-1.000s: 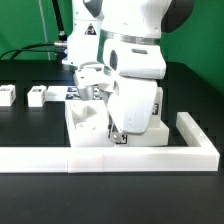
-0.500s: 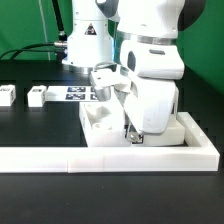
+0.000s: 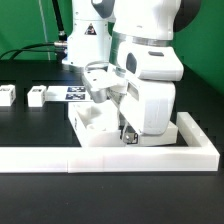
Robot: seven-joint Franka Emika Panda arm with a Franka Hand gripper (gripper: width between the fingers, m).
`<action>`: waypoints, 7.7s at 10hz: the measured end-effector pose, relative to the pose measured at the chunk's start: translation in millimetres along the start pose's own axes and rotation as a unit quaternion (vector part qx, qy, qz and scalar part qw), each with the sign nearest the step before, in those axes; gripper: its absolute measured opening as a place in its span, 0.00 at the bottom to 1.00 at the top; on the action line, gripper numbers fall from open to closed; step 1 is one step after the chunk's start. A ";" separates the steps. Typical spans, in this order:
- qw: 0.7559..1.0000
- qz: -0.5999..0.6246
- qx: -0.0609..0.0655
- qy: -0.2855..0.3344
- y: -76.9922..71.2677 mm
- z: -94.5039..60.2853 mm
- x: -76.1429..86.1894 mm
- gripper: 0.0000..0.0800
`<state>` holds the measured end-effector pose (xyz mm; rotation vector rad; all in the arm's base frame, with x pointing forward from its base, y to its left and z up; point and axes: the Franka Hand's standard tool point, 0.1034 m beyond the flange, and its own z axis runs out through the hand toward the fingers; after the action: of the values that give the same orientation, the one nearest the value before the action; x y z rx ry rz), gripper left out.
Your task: Assemble square table
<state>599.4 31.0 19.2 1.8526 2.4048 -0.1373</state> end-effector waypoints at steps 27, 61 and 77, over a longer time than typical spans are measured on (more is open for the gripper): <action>0.905 -0.416 -0.074 -0.047 -13.0 3.2 8.5 0.07; 0.811 -0.574 -0.090 -0.066 -5.6 -7.2 86.7 0.07; 0.869 -0.465 -0.130 -0.112 10.2 -107.8 58.0 0.81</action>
Offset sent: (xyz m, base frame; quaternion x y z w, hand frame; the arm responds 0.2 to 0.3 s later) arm 0.0084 0.0230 0.0037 0.0199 0.0032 -0.1580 0.9872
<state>591.7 103.7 118.0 0.4216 2.7229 -0.0804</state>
